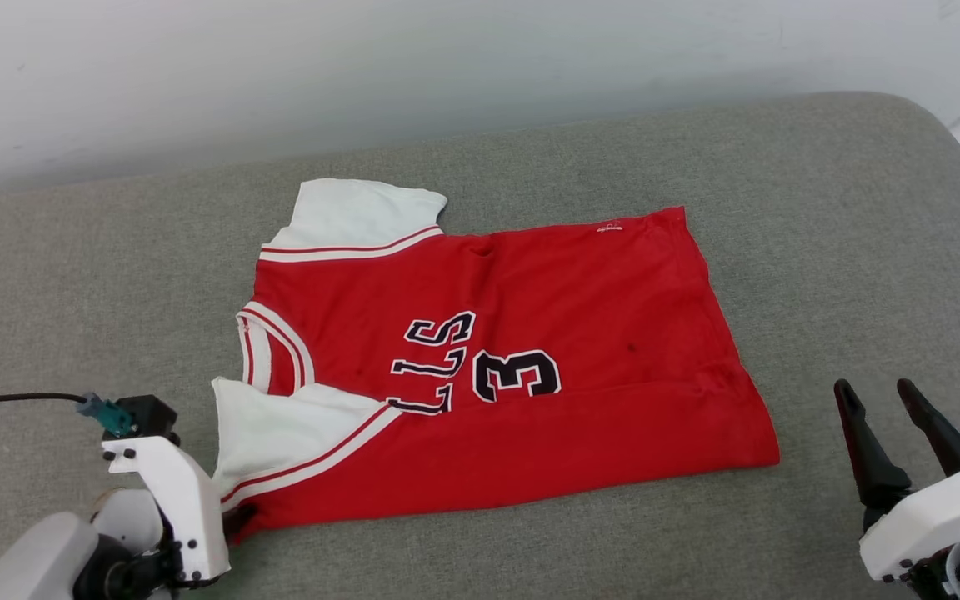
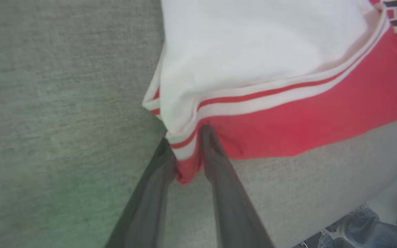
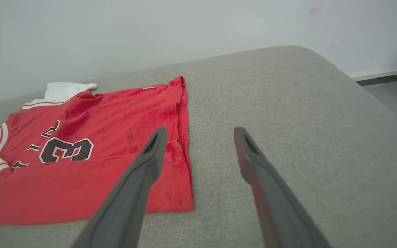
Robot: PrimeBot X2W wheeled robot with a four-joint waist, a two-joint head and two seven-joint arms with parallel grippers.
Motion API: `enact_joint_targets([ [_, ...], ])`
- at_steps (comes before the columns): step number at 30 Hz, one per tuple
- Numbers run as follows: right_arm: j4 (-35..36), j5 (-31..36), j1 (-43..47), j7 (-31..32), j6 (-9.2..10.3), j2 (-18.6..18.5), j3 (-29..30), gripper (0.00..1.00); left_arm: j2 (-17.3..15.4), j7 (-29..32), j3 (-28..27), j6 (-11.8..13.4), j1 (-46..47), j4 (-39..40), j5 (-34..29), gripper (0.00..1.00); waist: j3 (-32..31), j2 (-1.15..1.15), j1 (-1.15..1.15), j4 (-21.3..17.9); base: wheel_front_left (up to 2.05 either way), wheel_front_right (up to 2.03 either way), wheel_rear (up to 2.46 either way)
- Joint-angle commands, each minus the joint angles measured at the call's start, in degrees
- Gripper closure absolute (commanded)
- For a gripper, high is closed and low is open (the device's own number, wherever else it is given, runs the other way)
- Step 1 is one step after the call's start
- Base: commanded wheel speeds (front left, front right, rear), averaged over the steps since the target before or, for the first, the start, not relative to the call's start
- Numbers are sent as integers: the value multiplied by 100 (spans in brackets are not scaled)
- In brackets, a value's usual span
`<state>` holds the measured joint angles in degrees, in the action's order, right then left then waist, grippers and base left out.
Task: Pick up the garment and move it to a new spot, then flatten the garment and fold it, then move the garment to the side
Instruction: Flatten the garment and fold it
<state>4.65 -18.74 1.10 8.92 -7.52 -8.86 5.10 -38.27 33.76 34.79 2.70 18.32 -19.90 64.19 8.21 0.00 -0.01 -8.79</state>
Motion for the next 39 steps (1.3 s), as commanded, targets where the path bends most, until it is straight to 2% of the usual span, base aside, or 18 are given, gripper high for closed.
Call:
enact_joint_targets([
  [1,-55,-83,-99,154,6,-123,45,0,383,75,291,-75,-197,-130,19,100,-6,0,1,16,0,0,0],
  [5,-256,-386,-126,777,6,-381,84,0,265,-181,145,-56,-173,-26,-52,100,-42,0,1,87,0,0,0],
  [9,-586,-645,-248,1707,6,-571,60,0,42,-351,6,52,-203,322,-128,100,-35,0,1,215,0,0,0],
  [13,-1022,-850,-541,2728,5,-609,-86,0,-144,-436,-98,149,-141,770,-218,100,55,0,1,382,0,0,0],
  [16,-1358,-903,-891,3167,5,-576,-171,0,-185,-423,-114,269,-36,1146,-290,100,193,0,1,534,0,0,0],
  [19,-1748,-896,-1258,3351,5,-556,-248,0,-205,-370,-91,392,52,1496,-375,100,353,0,1,691,0,0,0],
  [26,-2651,-937,-1730,3518,5,-469,-547,0,-170,-330,-29,499,216,1854,-538,100,572,0,1,865,0,0,0],
  [27,-2754,-979,-1733,3562,5,-446,-617,62,-162,-330,-18,516,209,1872,-550,100,580,0,1,868,0,0,0],
  [28,-2854,-1042,-1733,3595,4,-395,-665,100,-155,-330,-10,520,192,1884,-541,100,579,0,1,865,0,0,0],
  [32,-2988,-1136,-1745,3641,5,-447,-766,100,-169,-342,-1,557,89,1901,-524,100,526,0,1,829,0,0,0],
  [39,-2681,-1159,-1851,3455,5,-762,-864,100,-196,-445,-58,635,-79,1915,-478,100,205,0,1,724,0,0,0],
])
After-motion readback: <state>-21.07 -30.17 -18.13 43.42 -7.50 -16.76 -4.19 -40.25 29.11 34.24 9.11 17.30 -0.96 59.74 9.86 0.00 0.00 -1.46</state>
